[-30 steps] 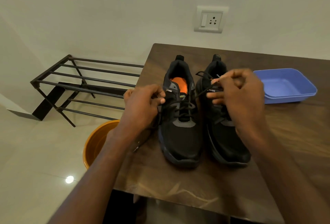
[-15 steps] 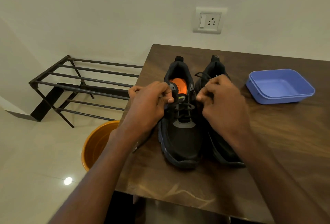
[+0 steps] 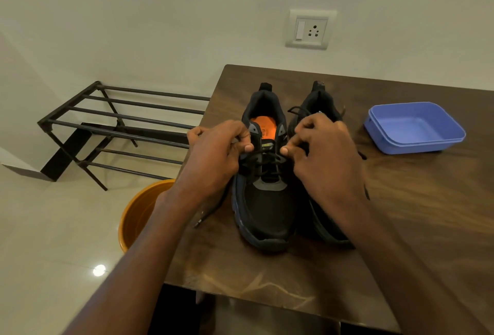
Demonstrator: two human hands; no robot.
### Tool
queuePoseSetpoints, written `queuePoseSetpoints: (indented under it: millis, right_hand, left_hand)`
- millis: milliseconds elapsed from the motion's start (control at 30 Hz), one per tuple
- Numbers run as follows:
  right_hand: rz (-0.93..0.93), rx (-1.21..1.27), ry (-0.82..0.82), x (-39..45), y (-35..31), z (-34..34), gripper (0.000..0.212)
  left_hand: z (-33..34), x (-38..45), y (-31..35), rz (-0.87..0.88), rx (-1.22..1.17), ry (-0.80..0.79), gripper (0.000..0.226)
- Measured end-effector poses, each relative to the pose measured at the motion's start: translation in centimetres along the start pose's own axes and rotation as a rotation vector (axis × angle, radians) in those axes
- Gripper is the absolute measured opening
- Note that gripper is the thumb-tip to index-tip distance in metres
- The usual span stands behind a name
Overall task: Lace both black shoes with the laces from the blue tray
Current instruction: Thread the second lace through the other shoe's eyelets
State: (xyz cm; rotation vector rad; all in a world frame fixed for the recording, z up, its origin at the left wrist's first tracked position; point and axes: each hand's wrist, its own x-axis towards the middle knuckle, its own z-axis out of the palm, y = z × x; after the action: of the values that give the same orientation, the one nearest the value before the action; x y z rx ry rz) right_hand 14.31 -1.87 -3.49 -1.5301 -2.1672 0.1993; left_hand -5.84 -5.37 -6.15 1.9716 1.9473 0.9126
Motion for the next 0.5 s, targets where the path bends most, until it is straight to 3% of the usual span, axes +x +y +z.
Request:
queuePoseSetpoints:
  millis: [133,200,300,400,467,500]
  right_hand:
    - [0.23,0.021,0.351,0.7,2.0,-2.9,0.006]
    - [0.233,-0.01,0.391,0.6,2.3,-3.6,0.013]
    - [0.022,-0.035,0.223,0.0,0.7,-2.7,0.028]
    - [-0.085,-0.084,-0.057,-0.4,-0.8,-0.6,0.028]
    - [-0.043,-0.073,-0.096,0.0,-0.4,-0.1,0.016]
    - [0.0,-0.056,-0.04,0.2,0.2,-0.3,0.011]
  left_hand:
    - [-0.2,0.1,-0.1,-0.013,-0.02,-0.002,0.017]
    - [-0.3,0.0,-0.2,-0.014,-0.026,0.002,0.017]
    - [-0.2,0.0,-0.2,-0.028,-0.037,0.01,0.015]
    - [-0.2,-0.1,0.1,-0.043,-0.027,0.005,0.015]
    - [-0.3,-0.1,0.2,-0.042,-0.04,0.002,0.015]
    - [-0.4,-0.1,0.2,-0.041,-0.045,-0.003,0.014]
